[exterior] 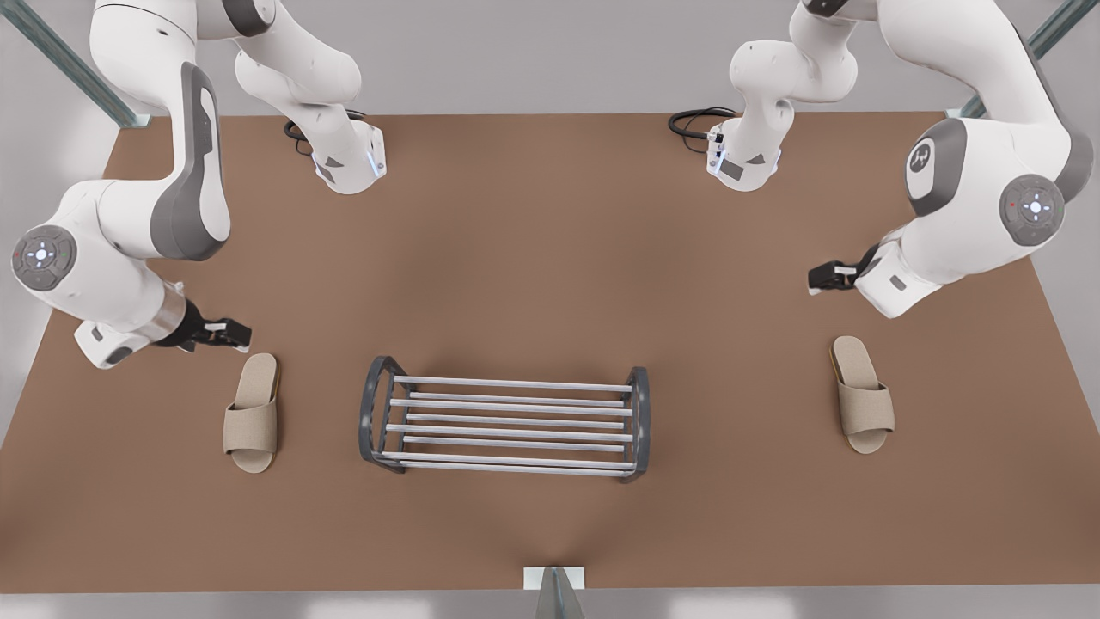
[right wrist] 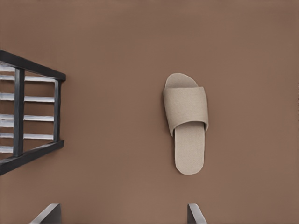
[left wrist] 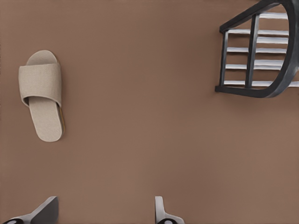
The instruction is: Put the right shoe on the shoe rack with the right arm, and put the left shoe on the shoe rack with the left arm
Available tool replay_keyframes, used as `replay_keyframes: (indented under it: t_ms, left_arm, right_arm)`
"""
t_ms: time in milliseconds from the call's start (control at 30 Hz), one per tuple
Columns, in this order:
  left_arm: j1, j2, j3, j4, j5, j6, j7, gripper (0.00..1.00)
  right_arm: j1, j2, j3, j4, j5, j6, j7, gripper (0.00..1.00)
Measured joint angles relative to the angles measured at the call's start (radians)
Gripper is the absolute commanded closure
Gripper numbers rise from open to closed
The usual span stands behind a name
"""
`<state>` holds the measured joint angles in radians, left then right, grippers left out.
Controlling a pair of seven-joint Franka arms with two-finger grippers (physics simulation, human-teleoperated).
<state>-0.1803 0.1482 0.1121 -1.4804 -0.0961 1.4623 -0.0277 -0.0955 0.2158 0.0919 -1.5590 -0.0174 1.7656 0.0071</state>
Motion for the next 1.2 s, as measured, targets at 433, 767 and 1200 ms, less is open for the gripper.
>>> replay_keyframes:
  t_ms: [433, 767, 1200]
  left_arm:
    - [0.066, 0.050, 0.258, -0.885, -1.779, 0.809, 0.664, 0.00]
    - [0.178, 0.192, 0.268, -0.964, -2.590, 0.759, 1.538, 0.00]
    - [0.200, 0.248, 0.154, -0.922, -2.801, 0.793, 2.020, 0.00]
  right_arm:
    - [0.052, -0.061, 0.024, -0.177, -0.158, 0.169, 0.001, 0.00]
    - [-0.075, 0.018, -0.131, -0.639, -1.208, 1.116, -0.189, 0.00]
    - [-0.189, 0.299, -0.129, -0.473, -1.706, 1.548, -0.344, 0.00]
